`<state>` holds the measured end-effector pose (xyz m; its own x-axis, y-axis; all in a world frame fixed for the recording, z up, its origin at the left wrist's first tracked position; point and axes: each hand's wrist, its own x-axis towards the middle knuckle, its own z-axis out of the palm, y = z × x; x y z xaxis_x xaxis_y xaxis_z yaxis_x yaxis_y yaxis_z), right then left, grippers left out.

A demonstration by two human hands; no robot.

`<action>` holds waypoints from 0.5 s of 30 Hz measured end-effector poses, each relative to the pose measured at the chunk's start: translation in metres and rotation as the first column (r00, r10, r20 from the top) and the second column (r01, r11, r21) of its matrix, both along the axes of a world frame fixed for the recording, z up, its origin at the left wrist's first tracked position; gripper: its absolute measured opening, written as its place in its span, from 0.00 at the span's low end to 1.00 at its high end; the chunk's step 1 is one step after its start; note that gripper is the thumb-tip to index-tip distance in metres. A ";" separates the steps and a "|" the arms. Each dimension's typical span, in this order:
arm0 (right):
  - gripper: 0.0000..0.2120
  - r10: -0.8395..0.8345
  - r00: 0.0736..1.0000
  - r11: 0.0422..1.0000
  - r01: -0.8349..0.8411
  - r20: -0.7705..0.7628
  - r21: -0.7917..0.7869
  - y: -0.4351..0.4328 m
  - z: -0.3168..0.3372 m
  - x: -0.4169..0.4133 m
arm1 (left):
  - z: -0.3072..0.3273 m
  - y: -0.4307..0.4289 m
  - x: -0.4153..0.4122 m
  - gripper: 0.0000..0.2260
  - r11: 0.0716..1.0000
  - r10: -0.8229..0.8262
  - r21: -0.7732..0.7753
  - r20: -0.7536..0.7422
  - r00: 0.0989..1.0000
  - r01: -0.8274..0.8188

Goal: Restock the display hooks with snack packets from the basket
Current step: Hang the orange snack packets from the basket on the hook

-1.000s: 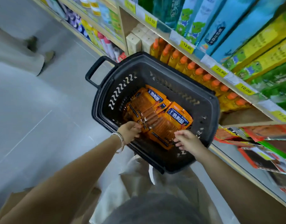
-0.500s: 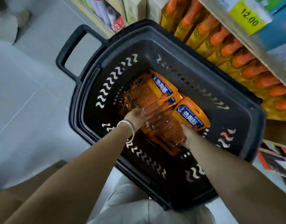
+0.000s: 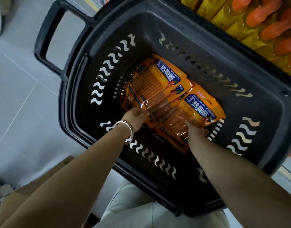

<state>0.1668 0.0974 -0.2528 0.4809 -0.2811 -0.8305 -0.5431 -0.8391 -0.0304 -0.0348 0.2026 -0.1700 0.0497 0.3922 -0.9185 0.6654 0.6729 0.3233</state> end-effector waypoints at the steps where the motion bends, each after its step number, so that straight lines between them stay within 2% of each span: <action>1: 0.42 -0.018 0.999 0.997 0.016 0.030 0.076 -0.006 0.003 -0.003 | 0.000 -0.001 0.002 0.09 0.998 -0.047 -0.039 0.008 0.999 0.047; 4: 0.33 0.034 0.987 0.972 -0.069 0.155 0.224 -0.018 0.025 -0.012 | 0.001 -0.003 0.005 0.09 0.996 -0.071 -0.046 -0.011 0.997 0.071; 7: 0.31 -0.092 0.994 0.920 0.062 0.059 0.386 -0.020 0.054 -0.011 | 0.006 -0.005 0.003 0.11 1.000 -0.018 0.006 0.001 1.000 0.018; 9: 0.27 0.017 1.000 0.863 -0.007 -0.016 0.505 -0.020 0.069 -0.012 | 0.011 -0.004 0.004 0.14 0.999 -0.043 0.008 0.088 0.995 0.042; 12: 0.20 0.281 0.954 0.760 -0.153 -0.108 0.631 -0.011 0.084 -0.024 | 0.015 -0.002 0.009 0.11 0.995 -0.090 -0.015 0.193 0.977 0.094; 13: 0.24 0.353 0.924 0.756 -0.190 -0.145 0.626 -0.005 0.085 -0.028 | 0.011 -0.003 0.008 0.14 0.994 -0.101 -0.021 0.187 0.977 0.107; 15: 0.39 0.403 0.885 0.785 -0.205 -0.232 0.585 0.008 0.082 -0.032 | 0.004 -0.004 0.006 0.19 0.994 -0.105 -0.020 0.102 0.989 0.108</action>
